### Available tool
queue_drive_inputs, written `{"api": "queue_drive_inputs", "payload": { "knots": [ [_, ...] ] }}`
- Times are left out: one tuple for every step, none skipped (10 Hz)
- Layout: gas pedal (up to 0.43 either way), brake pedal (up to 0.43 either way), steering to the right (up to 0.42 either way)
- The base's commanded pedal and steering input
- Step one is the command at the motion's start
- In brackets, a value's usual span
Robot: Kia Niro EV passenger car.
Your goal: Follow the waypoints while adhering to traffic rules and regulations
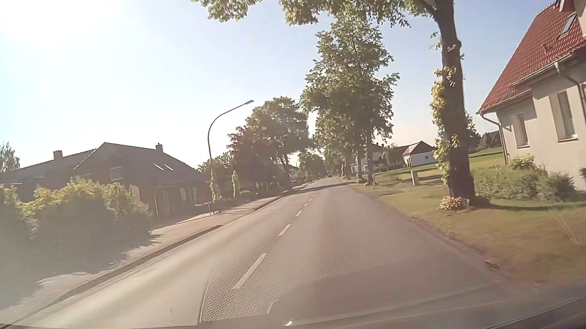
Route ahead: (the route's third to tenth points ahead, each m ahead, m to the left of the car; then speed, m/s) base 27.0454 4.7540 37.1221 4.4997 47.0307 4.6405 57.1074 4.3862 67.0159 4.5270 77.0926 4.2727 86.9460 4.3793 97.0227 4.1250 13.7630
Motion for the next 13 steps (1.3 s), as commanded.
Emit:
{"api": "queue_drive_inputs", "payload": {
  "knots": [
    [0.0, 0.006, 0.003],
    [0.0, 0.006, 0.003],
    [0.0, 0.006, 0.003],
    [0.0, 0.006, 0.003],
    [0.0, 0.006, 0.003],
    [0.0, 0.006, 0.003],
    [0.0, 0.006, 0.003],
    [0.0, 0.006, 0.004],
    [0.0, 0.006, 0.004],
    [0.0, 0.006, 0.004],
    [0.0, 0.006, 0.004],
    [0.0, 0.006, 0.004],
    [0.0, 0.006, 0.004]
  ]
}}
